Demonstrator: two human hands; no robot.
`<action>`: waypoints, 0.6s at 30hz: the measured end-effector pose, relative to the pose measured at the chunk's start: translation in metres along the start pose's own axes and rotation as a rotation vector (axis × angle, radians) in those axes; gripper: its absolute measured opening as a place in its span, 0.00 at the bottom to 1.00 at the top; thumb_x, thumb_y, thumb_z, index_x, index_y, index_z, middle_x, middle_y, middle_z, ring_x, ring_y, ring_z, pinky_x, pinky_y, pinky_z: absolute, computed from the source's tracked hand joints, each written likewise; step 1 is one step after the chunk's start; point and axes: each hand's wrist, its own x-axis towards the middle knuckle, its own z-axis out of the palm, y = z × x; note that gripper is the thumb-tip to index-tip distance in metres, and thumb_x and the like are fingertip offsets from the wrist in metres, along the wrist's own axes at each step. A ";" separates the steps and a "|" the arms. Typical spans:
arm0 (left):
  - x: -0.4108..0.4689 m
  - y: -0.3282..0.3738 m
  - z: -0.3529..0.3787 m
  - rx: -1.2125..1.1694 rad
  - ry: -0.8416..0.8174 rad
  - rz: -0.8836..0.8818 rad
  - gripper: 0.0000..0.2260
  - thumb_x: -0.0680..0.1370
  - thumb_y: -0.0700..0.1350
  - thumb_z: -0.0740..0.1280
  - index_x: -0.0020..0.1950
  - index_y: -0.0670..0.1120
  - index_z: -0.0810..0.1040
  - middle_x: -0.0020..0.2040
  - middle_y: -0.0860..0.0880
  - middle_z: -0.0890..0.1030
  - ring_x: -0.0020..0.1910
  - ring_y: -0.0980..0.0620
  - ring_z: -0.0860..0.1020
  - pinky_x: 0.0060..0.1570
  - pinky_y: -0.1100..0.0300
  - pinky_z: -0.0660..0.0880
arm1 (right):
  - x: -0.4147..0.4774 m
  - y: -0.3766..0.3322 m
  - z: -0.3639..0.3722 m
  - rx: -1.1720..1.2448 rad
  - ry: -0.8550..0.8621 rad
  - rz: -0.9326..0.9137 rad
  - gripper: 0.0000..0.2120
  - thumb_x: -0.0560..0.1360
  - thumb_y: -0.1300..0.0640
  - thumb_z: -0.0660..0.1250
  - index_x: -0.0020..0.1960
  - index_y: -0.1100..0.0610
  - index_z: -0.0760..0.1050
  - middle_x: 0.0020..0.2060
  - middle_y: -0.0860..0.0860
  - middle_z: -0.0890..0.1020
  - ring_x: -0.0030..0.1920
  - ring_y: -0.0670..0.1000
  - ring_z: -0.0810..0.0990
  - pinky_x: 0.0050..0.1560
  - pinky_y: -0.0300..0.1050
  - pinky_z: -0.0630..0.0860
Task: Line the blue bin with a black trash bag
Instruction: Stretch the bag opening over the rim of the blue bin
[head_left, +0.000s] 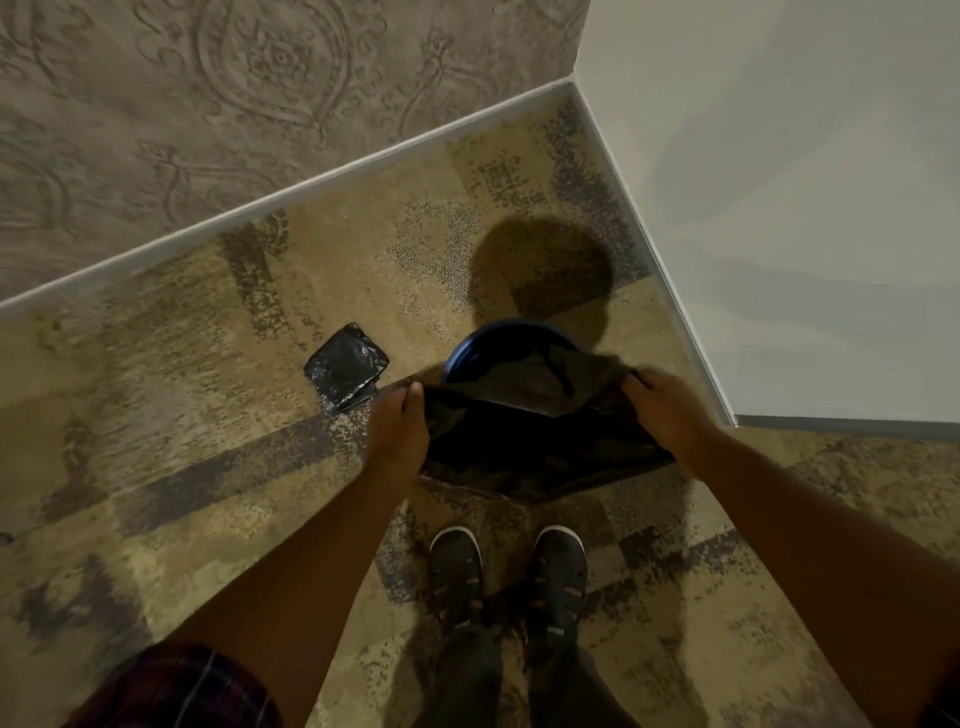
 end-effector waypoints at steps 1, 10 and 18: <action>0.006 0.006 0.001 -0.066 0.073 -0.060 0.18 0.87 0.50 0.59 0.55 0.39 0.82 0.47 0.43 0.80 0.47 0.44 0.78 0.45 0.56 0.70 | 0.007 -0.003 -0.001 0.008 0.005 0.011 0.22 0.84 0.46 0.59 0.49 0.62 0.82 0.44 0.62 0.84 0.45 0.62 0.83 0.54 0.58 0.79; 0.068 0.013 0.005 -0.773 -0.338 -0.522 0.21 0.83 0.51 0.66 0.71 0.41 0.80 0.67 0.38 0.84 0.68 0.35 0.80 0.72 0.39 0.74 | 0.078 -0.001 -0.004 0.148 -0.022 0.114 0.21 0.82 0.43 0.65 0.40 0.56 0.82 0.37 0.55 0.82 0.36 0.53 0.79 0.35 0.43 0.71; 0.105 -0.003 0.034 -1.107 -0.393 -0.454 0.23 0.84 0.52 0.64 0.76 0.41 0.76 0.71 0.39 0.81 0.65 0.39 0.81 0.66 0.43 0.77 | 0.113 0.006 0.004 0.611 -0.407 0.260 0.22 0.83 0.44 0.63 0.64 0.60 0.81 0.58 0.62 0.86 0.47 0.60 0.86 0.47 0.51 0.83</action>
